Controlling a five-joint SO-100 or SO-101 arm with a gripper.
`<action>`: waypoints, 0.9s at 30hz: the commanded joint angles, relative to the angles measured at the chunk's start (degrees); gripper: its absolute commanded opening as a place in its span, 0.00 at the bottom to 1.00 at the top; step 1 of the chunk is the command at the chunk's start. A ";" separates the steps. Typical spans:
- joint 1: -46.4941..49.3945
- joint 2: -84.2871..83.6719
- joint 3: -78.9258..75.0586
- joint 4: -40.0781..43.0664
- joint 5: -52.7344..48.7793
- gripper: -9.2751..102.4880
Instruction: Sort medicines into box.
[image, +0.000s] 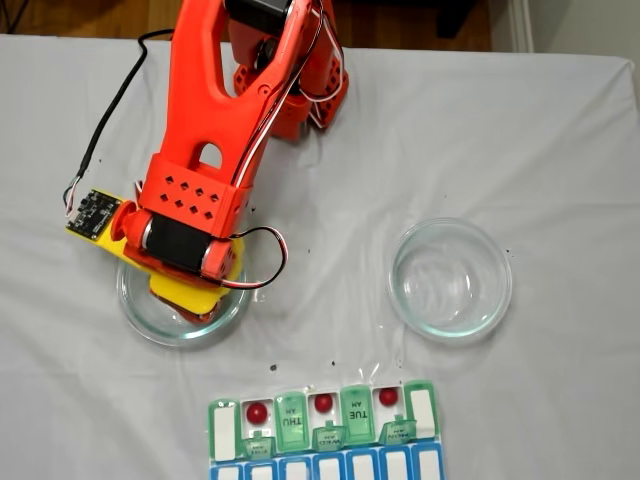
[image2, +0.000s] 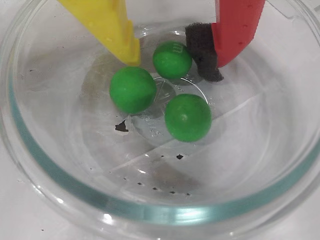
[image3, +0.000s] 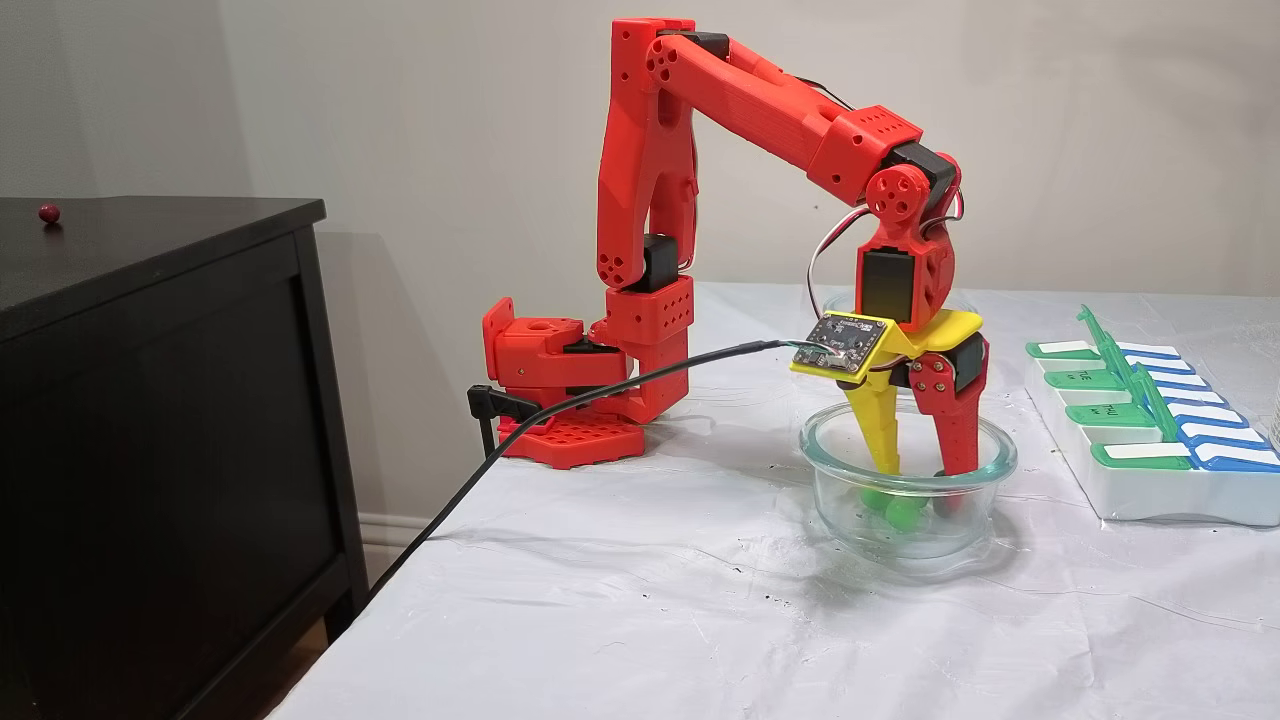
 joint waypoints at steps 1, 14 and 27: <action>0.53 2.46 -2.55 0.79 -0.79 0.26; 1.05 3.69 -2.81 1.85 -1.85 0.29; 1.76 4.31 -1.93 1.05 -3.87 0.31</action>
